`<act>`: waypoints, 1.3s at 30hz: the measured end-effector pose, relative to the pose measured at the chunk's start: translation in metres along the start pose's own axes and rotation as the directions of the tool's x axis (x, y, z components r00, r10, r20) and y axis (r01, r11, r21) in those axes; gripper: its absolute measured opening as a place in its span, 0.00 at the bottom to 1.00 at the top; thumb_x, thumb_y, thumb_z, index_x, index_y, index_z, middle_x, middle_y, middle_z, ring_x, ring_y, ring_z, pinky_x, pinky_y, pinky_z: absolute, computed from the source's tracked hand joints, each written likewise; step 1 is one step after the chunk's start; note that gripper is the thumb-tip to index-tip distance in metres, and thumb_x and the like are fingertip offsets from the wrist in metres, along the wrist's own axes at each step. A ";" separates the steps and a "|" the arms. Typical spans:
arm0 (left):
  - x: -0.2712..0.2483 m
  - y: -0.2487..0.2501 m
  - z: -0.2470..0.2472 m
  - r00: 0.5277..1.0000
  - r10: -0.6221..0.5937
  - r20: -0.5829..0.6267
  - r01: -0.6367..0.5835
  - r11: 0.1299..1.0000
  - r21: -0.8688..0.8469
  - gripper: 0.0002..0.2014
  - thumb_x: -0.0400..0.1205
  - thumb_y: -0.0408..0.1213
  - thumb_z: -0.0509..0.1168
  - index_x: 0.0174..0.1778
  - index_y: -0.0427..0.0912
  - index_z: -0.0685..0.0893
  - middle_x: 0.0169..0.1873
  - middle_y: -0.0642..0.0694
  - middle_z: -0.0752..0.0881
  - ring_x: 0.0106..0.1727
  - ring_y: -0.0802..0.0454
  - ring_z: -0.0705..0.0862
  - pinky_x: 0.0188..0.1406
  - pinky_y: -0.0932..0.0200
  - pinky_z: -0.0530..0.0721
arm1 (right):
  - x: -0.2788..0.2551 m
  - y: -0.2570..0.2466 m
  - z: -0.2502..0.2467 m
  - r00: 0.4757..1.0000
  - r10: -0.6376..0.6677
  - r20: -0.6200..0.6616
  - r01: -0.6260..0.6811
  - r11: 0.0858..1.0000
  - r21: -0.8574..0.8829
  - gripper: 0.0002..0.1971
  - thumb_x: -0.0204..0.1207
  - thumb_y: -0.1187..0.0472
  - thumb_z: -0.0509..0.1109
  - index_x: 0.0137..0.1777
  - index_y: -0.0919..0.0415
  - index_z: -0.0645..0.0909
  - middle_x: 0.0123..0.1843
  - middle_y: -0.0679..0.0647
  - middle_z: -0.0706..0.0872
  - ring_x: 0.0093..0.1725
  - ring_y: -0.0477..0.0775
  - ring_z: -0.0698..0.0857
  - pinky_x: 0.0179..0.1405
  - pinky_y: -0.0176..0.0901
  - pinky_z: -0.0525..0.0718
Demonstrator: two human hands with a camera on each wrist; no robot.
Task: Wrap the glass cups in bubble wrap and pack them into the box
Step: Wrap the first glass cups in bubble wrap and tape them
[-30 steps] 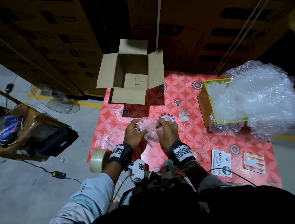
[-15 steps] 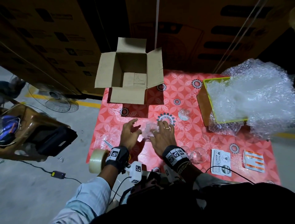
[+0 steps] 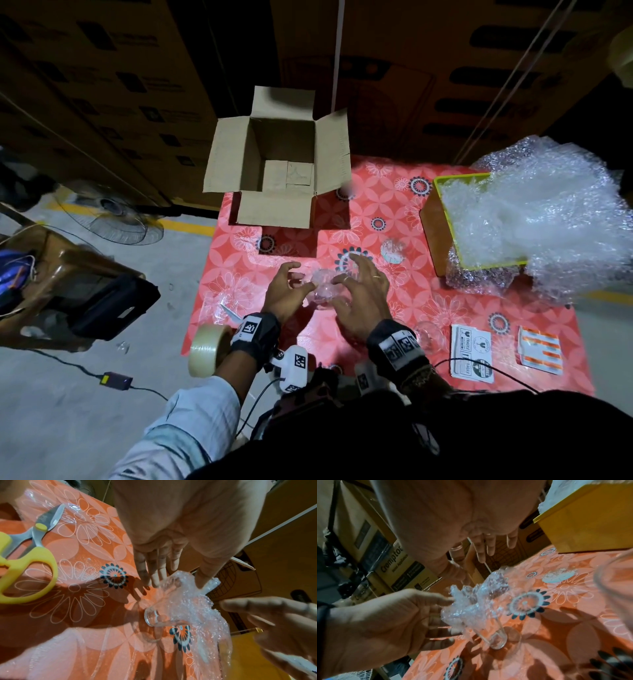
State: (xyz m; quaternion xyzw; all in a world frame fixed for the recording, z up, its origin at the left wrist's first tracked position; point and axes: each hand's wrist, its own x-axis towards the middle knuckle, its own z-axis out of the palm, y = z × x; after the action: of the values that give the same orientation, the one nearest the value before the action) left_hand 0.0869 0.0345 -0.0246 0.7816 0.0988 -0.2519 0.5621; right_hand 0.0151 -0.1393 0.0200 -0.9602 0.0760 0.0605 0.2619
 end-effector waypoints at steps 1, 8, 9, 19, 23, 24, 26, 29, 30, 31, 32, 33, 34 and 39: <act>0.001 -0.001 0.001 1.000 0.006 -0.019 -0.006 1.000 0.012 0.26 0.73 0.46 0.79 0.66 0.55 0.80 0.53 0.48 0.89 0.53 0.47 0.89 0.59 0.44 0.88 | -0.002 0.003 -0.003 0.999 0.011 -0.042 -0.010 0.999 0.031 0.16 0.74 0.56 0.74 0.61 0.52 0.88 0.88 0.56 0.61 0.89 0.57 0.53 0.84 0.60 0.46; 0.004 0.003 0.008 0.993 0.041 -0.110 -0.033 0.997 0.076 0.14 0.80 0.38 0.77 0.57 0.47 0.82 0.34 0.52 0.83 0.35 0.53 0.83 0.47 0.52 0.84 | 0.001 0.005 0.014 0.979 0.017 0.203 0.029 0.975 -0.222 0.24 0.77 0.45 0.67 0.74 0.42 0.80 0.92 0.58 0.43 0.90 0.61 0.38 0.79 0.62 0.29; 0.005 0.003 0.008 0.992 0.041 -0.116 -0.032 0.996 0.081 0.13 0.79 0.39 0.77 0.56 0.47 0.82 0.34 0.52 0.84 0.35 0.53 0.84 0.47 0.52 0.84 | 0.003 0.005 0.018 0.975 0.023 0.219 0.036 0.965 -0.261 0.26 0.76 0.43 0.66 0.75 0.43 0.80 0.92 0.58 0.42 0.90 0.62 0.37 0.79 0.64 0.29; 0.002 0.004 0.003 0.992 0.064 -0.108 -0.056 0.995 0.078 0.08 0.83 0.47 0.74 0.52 0.50 0.86 0.44 0.48 0.89 0.46 0.49 0.88 0.55 0.48 0.86 | 0.021 -0.009 0.029 0.967 0.041 0.252 0.066 0.912 -0.404 0.25 0.75 0.39 0.68 0.68 0.48 0.84 0.92 0.61 0.44 0.90 0.66 0.40 0.84 0.75 0.37; 0.003 0.000 0.000 0.996 0.050 -0.077 -0.045 0.997 0.066 0.06 0.82 0.43 0.75 0.53 0.49 0.88 0.47 0.48 0.90 0.49 0.49 0.88 0.57 0.49 0.86 | 0.019 -0.012 0.019 0.971 0.015 0.240 0.063 0.947 -0.314 0.21 0.77 0.45 0.70 0.68 0.50 0.85 0.92 0.60 0.44 0.90 0.65 0.39 0.84 0.72 0.36; 0.003 -0.001 0.000 0.997 0.046 -0.068 -0.041 0.997 0.062 0.07 0.82 0.43 0.75 0.54 0.49 0.88 0.48 0.49 0.90 0.50 0.49 0.89 0.58 0.49 0.86 | 0.016 -0.010 0.016 0.978 0.005 0.210 0.051 0.965 -0.258 0.20 0.77 0.47 0.71 0.67 0.50 0.85 0.92 0.59 0.45 0.90 0.63 0.40 0.84 0.70 0.36; 0.004 -0.003 -0.001 0.998 0.036 -0.050 -0.033 0.998 0.050 0.11 0.80 0.46 0.74 0.57 0.51 0.89 0.51 0.49 0.91 0.53 0.47 0.89 0.61 0.47 0.87 | 0.008 -0.005 0.008 0.994 0.000 0.114 0.010 0.996 -0.092 0.19 0.75 0.52 0.75 0.67 0.49 0.85 0.91 0.55 0.50 0.90 0.60 0.47 0.86 0.65 0.42; 0.003 -0.005 -0.003 1.000 -0.003 -0.002 0.003 1.000 -0.014 0.13 0.83 0.45 0.72 0.64 0.53 0.88 0.55 0.45 0.91 0.56 0.43 0.89 0.60 0.49 0.87 | -0.001 0.004 -0.003 0.989 0.145 0.032 -0.148 0.975 0.167 0.29 0.75 0.56 0.77 0.76 0.50 0.76 0.89 0.53 0.57 0.87 0.58 0.58 0.86 0.61 0.60; 0.003 -0.005 -0.004 1.000 -0.018 0.018 0.019 0.999 -0.036 0.14 0.85 0.41 0.71 0.66 0.52 0.87 0.57 0.44 0.91 0.57 0.43 0.90 0.58 0.52 0.86 | -0.002 0.006 -0.004 0.978 0.202 0.048 -0.208 0.957 0.203 0.33 0.77 0.56 0.76 0.82 0.51 0.70 0.89 0.54 0.58 0.86 0.59 0.60 0.86 0.60 0.63; 0.002 -0.005 -0.004 0.999 -0.034 0.034 0.036 0.998 -0.052 0.15 0.86 0.40 0.71 0.69 0.51 0.85 0.58 0.43 0.91 0.58 0.44 0.90 0.56 0.54 0.85 | -0.001 0.009 -0.002 0.966 0.247 0.081 -0.259 0.941 0.217 0.37 0.78 0.55 0.76 0.85 0.52 0.64 0.89 0.55 0.59 0.86 0.60 0.61 0.85 0.60 0.64; 0.001 -0.004 -0.004 0.998 -0.045 0.049 0.048 0.997 -0.061 0.18 0.86 0.40 0.72 0.73 0.50 0.82 0.57 0.44 0.90 0.58 0.45 0.90 0.58 0.54 0.84 | 0.000 0.012 0.000 0.954 0.275 0.124 -0.297 0.926 0.231 0.40 0.78 0.55 0.75 0.88 0.52 0.59 0.89 0.57 0.62 0.86 0.61 0.64 0.84 0.61 0.67; 0.001 -0.004 -0.003 0.997 -0.060 0.057 0.064 0.996 -0.059 0.22 0.85 0.40 0.73 0.75 0.50 0.79 0.54 0.47 0.90 0.60 0.46 0.89 0.62 0.52 0.84 | 0.001 0.013 0.002 0.940 0.295 0.169 -0.332 0.905 0.265 0.42 0.79 0.55 0.75 0.88 0.50 0.56 0.87 0.57 0.67 0.84 0.61 0.69 0.81 0.61 0.72; 0.000 -0.004 -0.002 0.995 -0.072 0.063 0.075 0.996 -0.052 0.25 0.83 0.40 0.75 0.76 0.51 0.76 0.49 0.49 0.88 0.61 0.45 0.88 0.66 0.49 0.83 | 0.002 0.012 0.003 0.931 0.303 0.204 -0.354 0.882 0.310 0.43 0.79 0.56 0.75 0.88 0.46 0.54 0.83 0.57 0.73 0.80 0.62 0.75 0.77 0.61 0.78; 0.003 -0.008 -0.001 0.995 -0.101 0.003 0.101 0.994 -0.039 0.32 0.67 0.47 0.80 0.66 0.59 0.75 0.44 0.47 0.88 0.53 0.41 0.92 0.64 0.35 0.87 | 0.002 0.002 0.000 0.960 0.267 0.087 -0.280 0.876 0.392 0.32 0.78 0.73 0.72 0.70 0.42 0.64 0.63 0.53 0.82 0.59 0.57 0.83 0.59 0.54 0.86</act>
State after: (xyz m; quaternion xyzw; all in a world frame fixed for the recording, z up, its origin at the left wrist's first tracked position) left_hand 0.0861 0.0378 -0.0319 0.7644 0.1426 -0.2784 0.5638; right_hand 0.0162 -0.1414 0.0185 -0.8647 0.2176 0.0946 0.4428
